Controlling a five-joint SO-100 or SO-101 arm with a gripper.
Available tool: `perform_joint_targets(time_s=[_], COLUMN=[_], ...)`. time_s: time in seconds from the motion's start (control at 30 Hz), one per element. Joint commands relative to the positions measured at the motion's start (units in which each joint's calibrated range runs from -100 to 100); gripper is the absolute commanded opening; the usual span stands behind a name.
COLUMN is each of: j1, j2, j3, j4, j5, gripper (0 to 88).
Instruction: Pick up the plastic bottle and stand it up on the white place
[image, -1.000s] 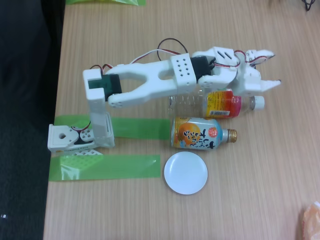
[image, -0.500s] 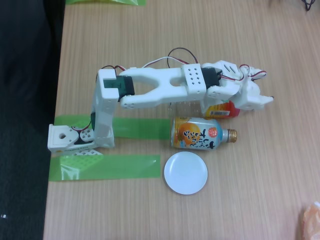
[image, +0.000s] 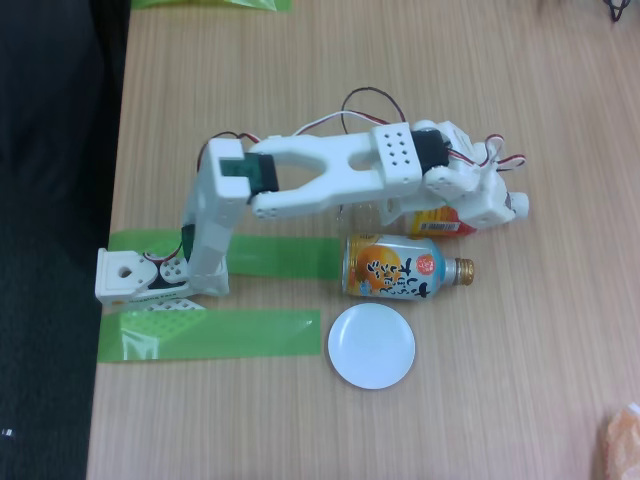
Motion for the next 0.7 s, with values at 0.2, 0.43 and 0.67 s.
perform_joint_targets(time_s=[0.2,0.43,0.67], j1=[-0.9,-0.98,-0.83], j2=[11.42,20.24,29.15], j3=[-23.38,-38.5,-50.18], j4=[8.47,16.28,16.63], j5=[0.3,0.3,0.3], gripper=[37.9,37.9,37.9])
